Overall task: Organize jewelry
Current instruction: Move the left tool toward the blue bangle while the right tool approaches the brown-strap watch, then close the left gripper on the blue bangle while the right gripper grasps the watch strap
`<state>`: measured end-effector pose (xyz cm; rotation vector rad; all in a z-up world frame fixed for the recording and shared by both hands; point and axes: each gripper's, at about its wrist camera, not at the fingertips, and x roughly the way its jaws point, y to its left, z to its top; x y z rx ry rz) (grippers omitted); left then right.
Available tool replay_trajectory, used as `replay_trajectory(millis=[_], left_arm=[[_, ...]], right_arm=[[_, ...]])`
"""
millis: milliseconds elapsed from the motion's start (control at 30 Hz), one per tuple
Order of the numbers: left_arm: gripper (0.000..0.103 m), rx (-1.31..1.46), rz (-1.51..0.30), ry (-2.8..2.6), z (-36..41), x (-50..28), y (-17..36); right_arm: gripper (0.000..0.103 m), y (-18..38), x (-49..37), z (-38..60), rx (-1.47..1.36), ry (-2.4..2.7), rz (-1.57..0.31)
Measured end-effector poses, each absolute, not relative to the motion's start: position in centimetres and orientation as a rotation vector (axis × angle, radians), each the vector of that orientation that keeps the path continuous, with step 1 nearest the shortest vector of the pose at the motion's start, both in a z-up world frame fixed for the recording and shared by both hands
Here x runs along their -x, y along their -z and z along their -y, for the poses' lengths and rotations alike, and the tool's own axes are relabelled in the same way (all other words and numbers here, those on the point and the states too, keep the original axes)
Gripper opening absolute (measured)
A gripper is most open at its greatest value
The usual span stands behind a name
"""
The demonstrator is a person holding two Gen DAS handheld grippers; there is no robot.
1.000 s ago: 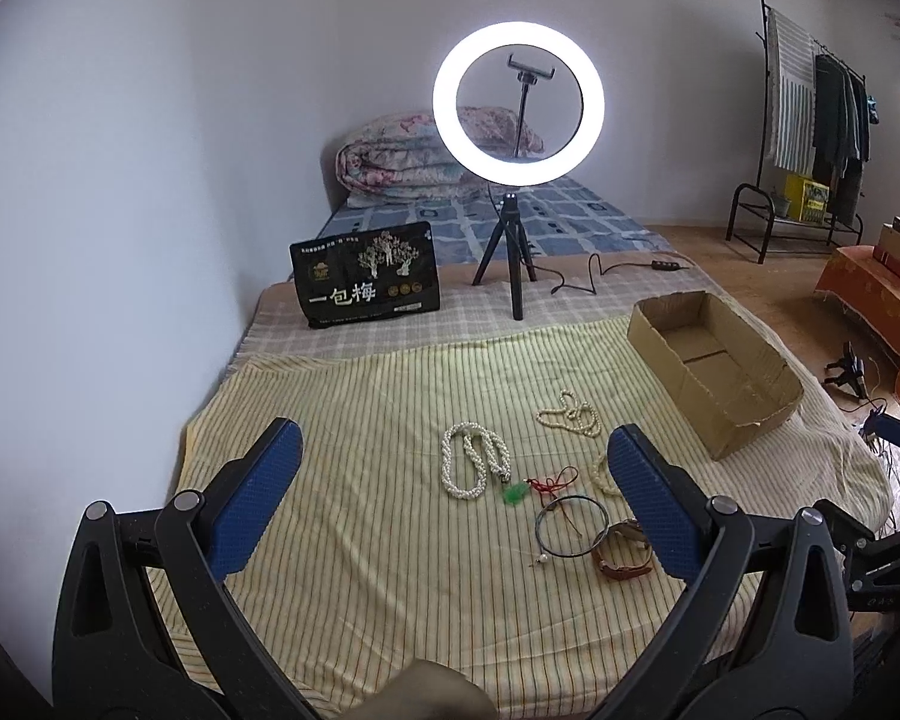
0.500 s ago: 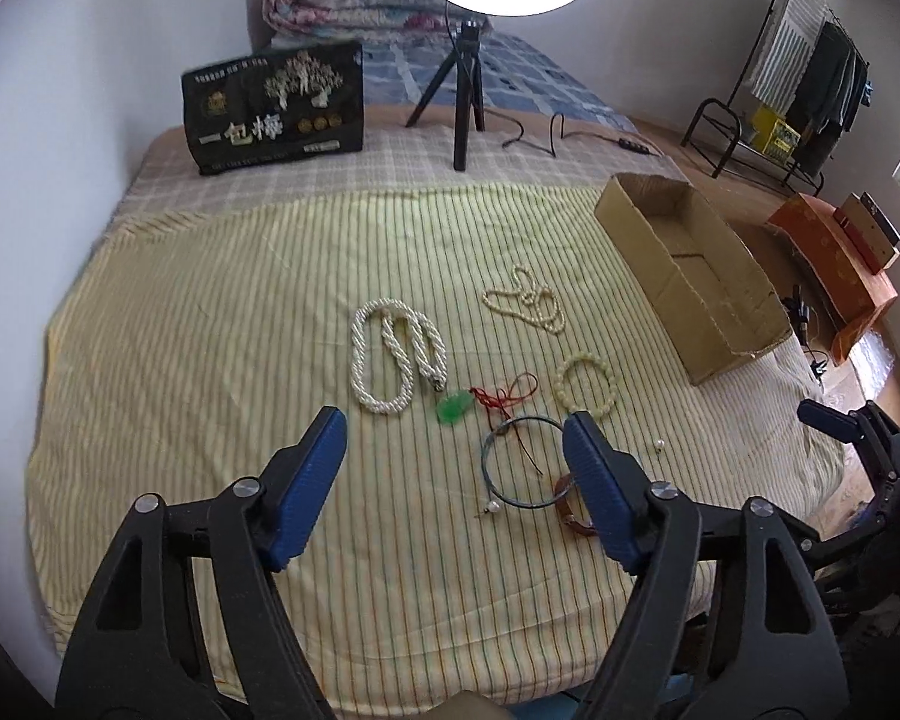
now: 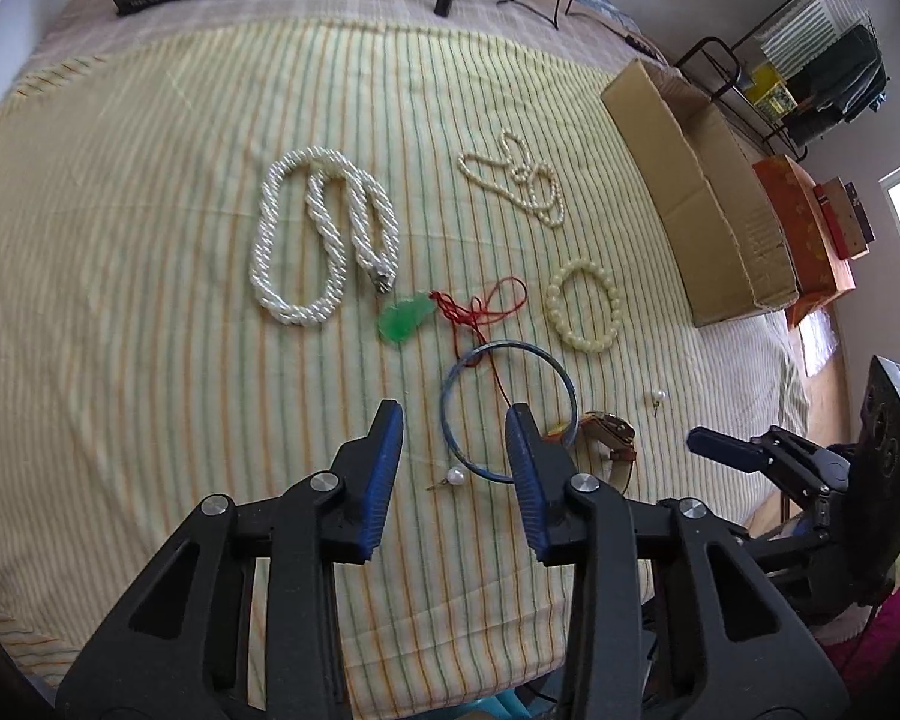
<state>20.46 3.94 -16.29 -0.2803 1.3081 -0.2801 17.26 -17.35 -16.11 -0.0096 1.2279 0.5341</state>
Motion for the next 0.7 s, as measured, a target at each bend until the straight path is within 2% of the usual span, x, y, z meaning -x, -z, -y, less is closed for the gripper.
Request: replay_trajectory(millis=[100,233,400,700], left_arm=[[0.028,0.319,-1.356,0.31,-3.4,-20.7,17.5],[0.028,0.352,-1.383,0.314,-3.3,-21.2,18.1],[0.025,0.379,-1.41,0.295,-3.5,-22.2,19.0],[0.019,0.297,-1.442,0.268,-2.5,-22.7,20.6]], right_arm=[[0.052,17.0,-17.5,17.4,-0.046,-0.54,-1.274],[0.041,17.6,-17.8,17.7,-0.124,-0.532,-1.308],[0.035,17.8,-18.2,17.6,-0.148,-0.522,-1.327],[0.031,18.4,-18.5,15.9,-0.09,-0.52,-1.329]])
